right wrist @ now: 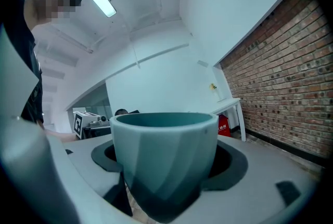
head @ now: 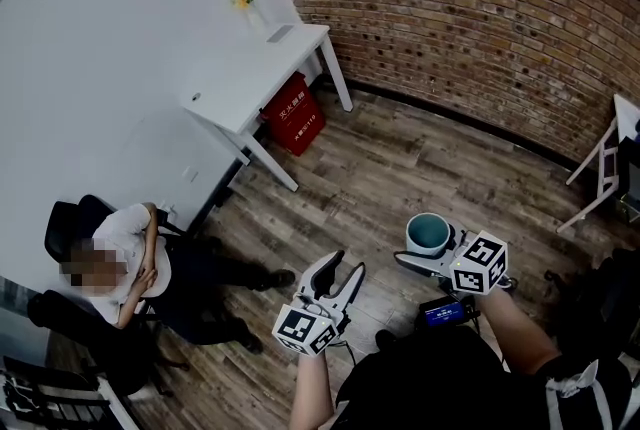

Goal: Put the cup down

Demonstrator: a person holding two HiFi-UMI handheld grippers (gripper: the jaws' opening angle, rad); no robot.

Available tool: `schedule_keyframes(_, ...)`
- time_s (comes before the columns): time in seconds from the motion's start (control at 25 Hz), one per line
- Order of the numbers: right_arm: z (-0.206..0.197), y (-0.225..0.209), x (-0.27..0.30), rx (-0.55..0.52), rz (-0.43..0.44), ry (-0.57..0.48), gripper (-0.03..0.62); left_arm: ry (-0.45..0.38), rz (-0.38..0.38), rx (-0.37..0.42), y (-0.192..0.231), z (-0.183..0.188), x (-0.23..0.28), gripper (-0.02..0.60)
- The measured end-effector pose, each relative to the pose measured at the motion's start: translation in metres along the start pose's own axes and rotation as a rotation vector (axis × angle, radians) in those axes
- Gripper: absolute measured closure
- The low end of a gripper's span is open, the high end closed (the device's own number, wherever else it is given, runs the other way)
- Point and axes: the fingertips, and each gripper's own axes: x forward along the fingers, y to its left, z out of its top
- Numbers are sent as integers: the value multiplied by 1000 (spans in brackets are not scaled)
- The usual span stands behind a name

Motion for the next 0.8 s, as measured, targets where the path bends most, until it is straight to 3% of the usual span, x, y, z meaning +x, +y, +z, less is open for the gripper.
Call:
schedule_keyframes(0.44, 4, -69, -9, 42, -14, -2, 181, 4, -3, -33, 10, -1, 60, 388)
schedule_keyframes(0.8, 10, -132, 40, 68, -38, 32, 181, 5, 9, -62, 82, -6, 106, 388)
